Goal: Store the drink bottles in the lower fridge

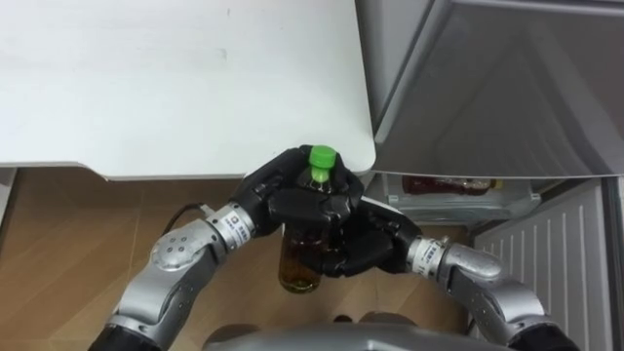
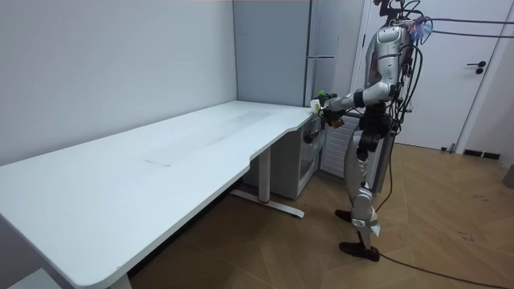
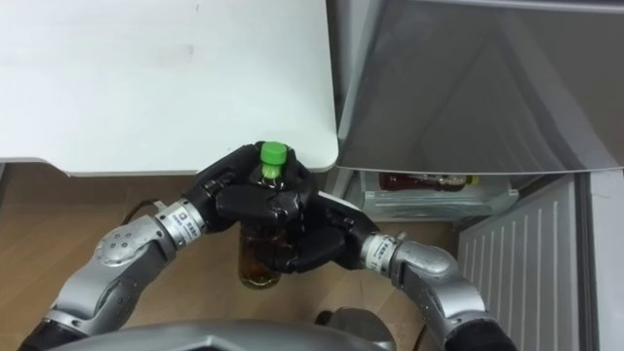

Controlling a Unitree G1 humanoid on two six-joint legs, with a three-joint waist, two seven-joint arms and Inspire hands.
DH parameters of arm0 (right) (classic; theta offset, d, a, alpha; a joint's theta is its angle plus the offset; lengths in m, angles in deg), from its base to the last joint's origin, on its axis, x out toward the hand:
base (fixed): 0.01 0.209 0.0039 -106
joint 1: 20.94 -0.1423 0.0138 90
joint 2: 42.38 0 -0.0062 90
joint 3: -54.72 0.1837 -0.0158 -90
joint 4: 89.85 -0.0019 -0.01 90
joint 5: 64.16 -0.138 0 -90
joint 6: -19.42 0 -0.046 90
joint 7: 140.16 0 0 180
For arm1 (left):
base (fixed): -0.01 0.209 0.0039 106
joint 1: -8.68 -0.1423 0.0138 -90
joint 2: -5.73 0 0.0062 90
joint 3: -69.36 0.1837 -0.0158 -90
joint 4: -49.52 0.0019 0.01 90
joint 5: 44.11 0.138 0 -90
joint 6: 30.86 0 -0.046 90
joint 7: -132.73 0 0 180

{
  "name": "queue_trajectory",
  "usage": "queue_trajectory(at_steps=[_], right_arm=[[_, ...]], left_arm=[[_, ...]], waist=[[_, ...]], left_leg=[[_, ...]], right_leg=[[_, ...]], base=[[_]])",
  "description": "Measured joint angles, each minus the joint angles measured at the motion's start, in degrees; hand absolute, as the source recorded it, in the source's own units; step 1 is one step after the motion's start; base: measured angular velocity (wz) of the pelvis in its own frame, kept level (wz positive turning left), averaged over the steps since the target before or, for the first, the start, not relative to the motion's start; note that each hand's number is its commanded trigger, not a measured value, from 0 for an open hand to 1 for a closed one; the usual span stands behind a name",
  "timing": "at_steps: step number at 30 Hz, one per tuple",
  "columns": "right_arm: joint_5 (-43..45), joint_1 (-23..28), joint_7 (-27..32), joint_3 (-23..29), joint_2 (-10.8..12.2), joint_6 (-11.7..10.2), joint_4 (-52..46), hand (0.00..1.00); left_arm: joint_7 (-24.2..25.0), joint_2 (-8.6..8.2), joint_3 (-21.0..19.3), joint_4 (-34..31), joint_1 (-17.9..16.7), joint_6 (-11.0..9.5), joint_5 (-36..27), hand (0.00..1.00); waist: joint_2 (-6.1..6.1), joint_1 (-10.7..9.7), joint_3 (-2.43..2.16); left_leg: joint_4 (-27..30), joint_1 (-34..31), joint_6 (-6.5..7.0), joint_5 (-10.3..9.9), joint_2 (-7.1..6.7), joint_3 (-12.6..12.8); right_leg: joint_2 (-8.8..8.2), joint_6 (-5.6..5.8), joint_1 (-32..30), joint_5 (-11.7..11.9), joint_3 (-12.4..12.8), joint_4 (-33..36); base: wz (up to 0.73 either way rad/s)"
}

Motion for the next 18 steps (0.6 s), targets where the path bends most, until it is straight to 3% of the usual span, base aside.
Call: queue_trajectory(at_steps=[9, 14, 18], right_arm=[[-9.26, 0.97, 0.79, -2.07, 0.63, -0.34, 1.37, 1.0], [-9.53, 1.38, 0.59, -2.19, 0.61, -0.24, 1.73, 1.0], [-9.55, 2.19, 0.69, -2.13, 0.6, -0.06, 2.17, 1.0]], left_arm=[[-1.23, -0.43, 0.2, 0.04, 1.34, -1.88, 0.09, 0.0], [-1.21, -0.47, -0.06, 0.86, 1.24, -1.97, 0.09, 0.0], [-1.08, -0.69, 0.03, 1.43, 1.02, -2.0, 0.09, 0.0]], waist=[[0.08, -0.21, 0.1], [1.01, -0.09, 0.67], [1.57, 0.02, 0.67]], left_leg=[[-0.15, 1.0, 0.0, 0.0, 0.08, 0.06], [-0.4, 1.45, 0.0, 0.0, 0.13, 0.18], [-0.41, 1.31, 0.0, 0.0, 0.14, 0.25]], right_leg=[[0.09, 0.01, 1.21, 0.01, -0.14, -0.45], [0.17, 0.06, 1.61, 0.04, -0.09, -0.71], [0.19, 0.06, 1.37, 0.04, -0.01, -0.71]], base=[[0.0], [0.0], [-0.01]])
